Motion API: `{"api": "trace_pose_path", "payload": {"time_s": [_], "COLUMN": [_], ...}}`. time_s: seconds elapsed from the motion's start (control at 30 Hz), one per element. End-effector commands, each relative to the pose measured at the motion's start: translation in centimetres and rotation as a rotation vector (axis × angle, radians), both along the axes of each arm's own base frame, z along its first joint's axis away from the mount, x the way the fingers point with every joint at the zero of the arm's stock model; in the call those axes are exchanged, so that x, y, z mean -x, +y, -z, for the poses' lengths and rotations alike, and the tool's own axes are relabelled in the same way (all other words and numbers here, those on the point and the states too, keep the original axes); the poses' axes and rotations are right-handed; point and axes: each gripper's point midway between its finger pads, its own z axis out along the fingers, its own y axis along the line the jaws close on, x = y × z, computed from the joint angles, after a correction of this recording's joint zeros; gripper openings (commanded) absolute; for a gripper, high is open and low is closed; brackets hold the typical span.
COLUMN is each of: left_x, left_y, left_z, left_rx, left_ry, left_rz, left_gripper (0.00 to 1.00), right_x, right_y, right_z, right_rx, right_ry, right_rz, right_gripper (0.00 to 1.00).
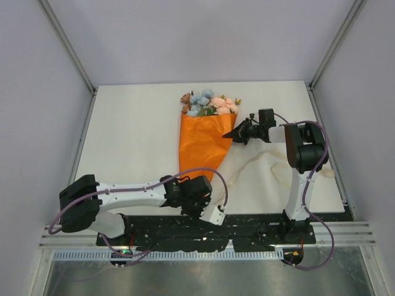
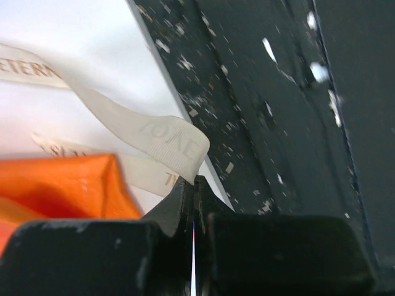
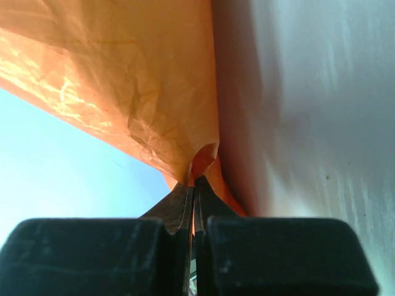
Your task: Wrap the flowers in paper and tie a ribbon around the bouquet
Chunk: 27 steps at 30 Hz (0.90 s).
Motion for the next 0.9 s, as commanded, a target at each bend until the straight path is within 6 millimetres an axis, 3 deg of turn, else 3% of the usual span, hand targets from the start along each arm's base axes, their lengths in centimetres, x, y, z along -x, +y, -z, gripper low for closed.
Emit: {"api": "trace_pose_path", "payload": {"time_s": [0.0, 0.23, 0.43, 0.77, 0.87], "left_x": [1.1, -0.1, -2.6, -11.8, -15.1], "left_y": [6.0, 12.3, 14.7, 18.2, 18.1], "left_z": [1.5, 2.9, 2.9, 2.2, 1.3], "left_rx": [-0.193, -0.383, -0.464, -0.577, -0.544], "left_ry": [0.031, 0.021, 0.101, 0.238, 0.311], "left_rz": [0.049, 0.049, -0.074, -0.527, -0.712], "left_gripper": [0.0, 0.0, 0.0, 0.0, 0.0], "right_x": [-0.2, -0.1, -0.4, 1.1, 1.8], "right_y": [-0.3, -1.1, -1.6, -2.4, -2.7], "right_z": [-3.7, -3.8, -3.9, -1.8, -1.4], "right_rx": [-0.091, -0.123, -0.117, -0.019, -0.002], "right_ry": [-0.016, 0.015, 0.018, 0.034, 0.064], "right_rz": [0.024, 0.051, 0.031, -0.093, -0.128], "right_gripper": [0.06, 0.05, 0.05, 0.05, 0.05]}}
